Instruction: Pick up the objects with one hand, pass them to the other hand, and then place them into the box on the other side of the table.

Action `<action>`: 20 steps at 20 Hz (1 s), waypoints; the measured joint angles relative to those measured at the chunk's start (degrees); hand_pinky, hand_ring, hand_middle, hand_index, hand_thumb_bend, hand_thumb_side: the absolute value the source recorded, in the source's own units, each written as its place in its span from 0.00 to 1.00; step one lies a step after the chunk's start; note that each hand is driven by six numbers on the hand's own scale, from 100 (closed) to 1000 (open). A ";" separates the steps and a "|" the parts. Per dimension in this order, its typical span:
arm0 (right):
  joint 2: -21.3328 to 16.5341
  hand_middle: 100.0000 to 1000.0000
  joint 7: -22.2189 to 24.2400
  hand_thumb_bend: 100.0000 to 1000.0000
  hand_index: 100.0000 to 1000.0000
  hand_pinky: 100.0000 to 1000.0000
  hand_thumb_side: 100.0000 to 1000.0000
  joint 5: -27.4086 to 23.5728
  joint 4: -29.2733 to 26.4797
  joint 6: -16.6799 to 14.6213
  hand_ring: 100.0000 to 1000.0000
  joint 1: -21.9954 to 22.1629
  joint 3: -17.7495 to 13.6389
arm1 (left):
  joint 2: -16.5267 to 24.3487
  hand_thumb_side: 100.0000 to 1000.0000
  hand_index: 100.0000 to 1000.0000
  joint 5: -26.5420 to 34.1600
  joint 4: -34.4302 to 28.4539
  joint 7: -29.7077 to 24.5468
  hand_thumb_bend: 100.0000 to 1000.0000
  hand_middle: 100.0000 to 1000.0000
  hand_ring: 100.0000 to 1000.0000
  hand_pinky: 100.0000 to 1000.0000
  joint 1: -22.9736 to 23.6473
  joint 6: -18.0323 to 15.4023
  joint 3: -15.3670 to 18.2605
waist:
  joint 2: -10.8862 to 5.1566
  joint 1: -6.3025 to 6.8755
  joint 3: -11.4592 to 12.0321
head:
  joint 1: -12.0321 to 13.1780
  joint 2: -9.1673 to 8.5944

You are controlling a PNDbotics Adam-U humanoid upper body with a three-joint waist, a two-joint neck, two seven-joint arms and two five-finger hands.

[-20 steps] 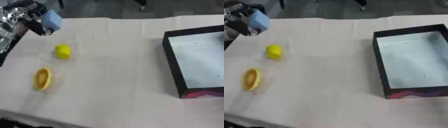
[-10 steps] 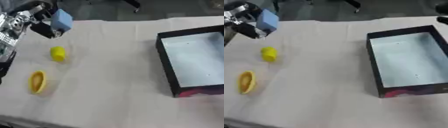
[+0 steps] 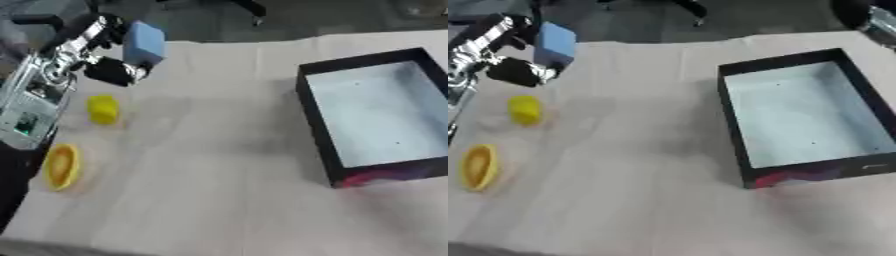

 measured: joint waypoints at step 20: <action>11.93 0.87 10.64 0.31 1.00 1.00 0.00 11.32 9.91 -8.01 1.00 -9.03 9.20 | -5.90 0.00 0.49 2.14 -5.52 12.34 0.00 0.55 0.66 0.74 4.49 -6.05 -4.59 | -0.56 -0.28 0.46 | -3.53 0.47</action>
